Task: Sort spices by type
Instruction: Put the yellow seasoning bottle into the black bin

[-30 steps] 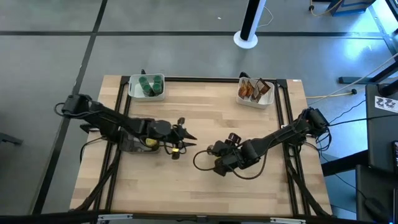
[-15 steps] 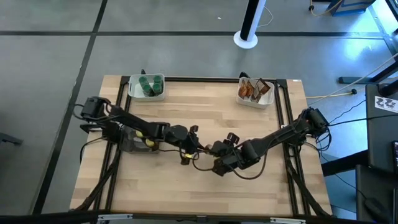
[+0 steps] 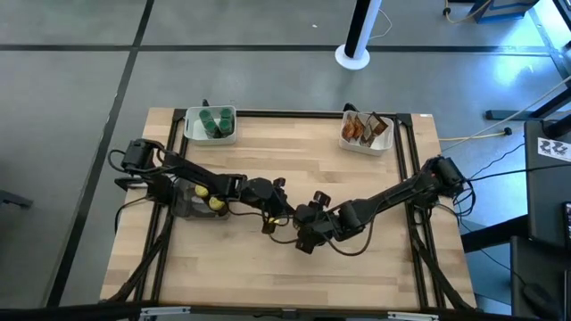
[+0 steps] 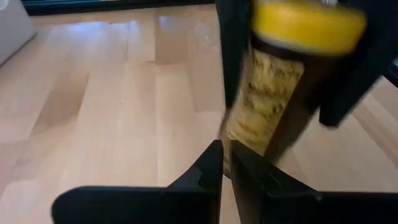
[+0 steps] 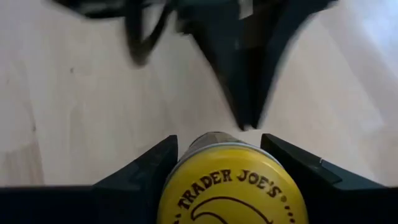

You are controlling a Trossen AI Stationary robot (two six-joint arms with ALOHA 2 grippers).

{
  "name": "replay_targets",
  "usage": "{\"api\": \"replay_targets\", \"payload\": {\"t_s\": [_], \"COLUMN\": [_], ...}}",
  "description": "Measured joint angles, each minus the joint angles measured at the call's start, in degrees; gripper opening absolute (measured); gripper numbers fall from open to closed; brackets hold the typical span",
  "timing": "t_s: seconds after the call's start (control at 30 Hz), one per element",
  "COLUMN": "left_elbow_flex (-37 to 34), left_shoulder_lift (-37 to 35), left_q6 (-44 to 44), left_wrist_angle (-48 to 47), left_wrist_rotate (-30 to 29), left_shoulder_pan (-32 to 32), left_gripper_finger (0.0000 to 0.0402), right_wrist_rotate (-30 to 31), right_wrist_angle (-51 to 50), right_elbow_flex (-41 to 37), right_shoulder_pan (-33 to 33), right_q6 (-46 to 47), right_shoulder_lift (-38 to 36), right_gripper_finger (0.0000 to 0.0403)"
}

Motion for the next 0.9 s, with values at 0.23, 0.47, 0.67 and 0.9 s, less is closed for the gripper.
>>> {"api": "replay_targets", "payload": {"t_s": [0.23,0.47,0.67,0.9], "left_elbow_flex": [0.00,-0.02,-0.02,-0.02], "left_shoulder_lift": [-0.02,-1.44,-5.45,-6.69], "left_q6": [0.82,1.85,1.25,-0.07], "left_wrist_angle": [-1.95,-7.87,-14.12,-15.36], "left_wrist_rotate": [0.29,0.29,-0.53,-1.45], "left_shoulder_pan": [-0.06,0.67,0.41,-0.20], "left_gripper_finger": [0.0019,0.0019,0.0019,0.0019], "right_wrist_rotate": [-0.42,-1.60,-2.59,-7.38], "right_wrist_angle": [0.78,0.36,0.87,2.70], "right_elbow_flex": [0.00,0.02,0.01,-0.08], "right_shoulder_pan": [-0.78,-0.75,-0.75,-1.84], "right_q6": [-2.11,-2.11,-3.66,-4.59], "right_shoulder_lift": [1.85,3.82,5.82,6.47], "right_gripper_finger": [0.0217,0.0234,0.0219,0.0272]}}
